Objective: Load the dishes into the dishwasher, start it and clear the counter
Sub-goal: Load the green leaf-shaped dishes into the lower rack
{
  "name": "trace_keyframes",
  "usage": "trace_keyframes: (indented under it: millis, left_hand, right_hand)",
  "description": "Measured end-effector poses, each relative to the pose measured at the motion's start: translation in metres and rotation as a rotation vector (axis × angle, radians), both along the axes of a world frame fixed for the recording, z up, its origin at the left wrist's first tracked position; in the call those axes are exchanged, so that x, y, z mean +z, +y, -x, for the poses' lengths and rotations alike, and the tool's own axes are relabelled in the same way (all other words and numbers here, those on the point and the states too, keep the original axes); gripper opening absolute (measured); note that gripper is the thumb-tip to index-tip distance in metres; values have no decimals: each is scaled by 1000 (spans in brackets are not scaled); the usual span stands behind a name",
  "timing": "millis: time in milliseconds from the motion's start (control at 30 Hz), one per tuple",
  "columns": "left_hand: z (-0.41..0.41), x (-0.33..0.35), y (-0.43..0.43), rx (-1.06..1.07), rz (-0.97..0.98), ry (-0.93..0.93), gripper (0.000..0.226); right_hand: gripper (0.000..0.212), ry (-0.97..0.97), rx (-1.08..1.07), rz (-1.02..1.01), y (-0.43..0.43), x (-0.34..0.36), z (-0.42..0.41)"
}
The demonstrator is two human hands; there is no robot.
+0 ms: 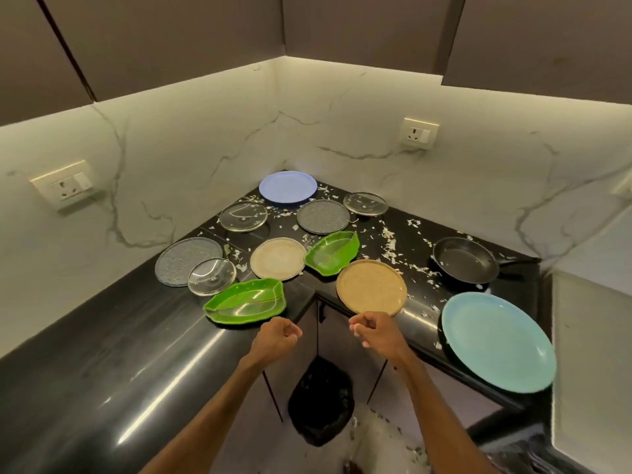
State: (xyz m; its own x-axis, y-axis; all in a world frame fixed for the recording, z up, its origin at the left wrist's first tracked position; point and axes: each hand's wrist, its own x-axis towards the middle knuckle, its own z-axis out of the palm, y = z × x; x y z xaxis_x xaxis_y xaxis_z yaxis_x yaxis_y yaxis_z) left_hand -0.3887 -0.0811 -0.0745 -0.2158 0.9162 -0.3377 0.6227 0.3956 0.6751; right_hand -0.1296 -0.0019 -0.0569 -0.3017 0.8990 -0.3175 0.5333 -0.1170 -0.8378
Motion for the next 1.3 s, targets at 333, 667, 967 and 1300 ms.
trace_keyframes:
  millis: [333, 667, 967, 1300]
  left_hand:
    - [39, -53, 50, 943, 213, -639, 43]
    - [94, -98, 91, 1259, 126, -922, 32]
    - [113, -39, 73, 965, 101, -1258, 21]
    - [113, -21, 68, 773, 167, -1132, 27]
  right_hand:
    - [14, 66, 27, 206, 81, -28, 65]
    - [13, 83, -241, 356, 145, -57, 124]
    - [46, 407, -718, 668, 194, -86, 180]
    - [33, 626, -1047, 642, 217, -98, 207]
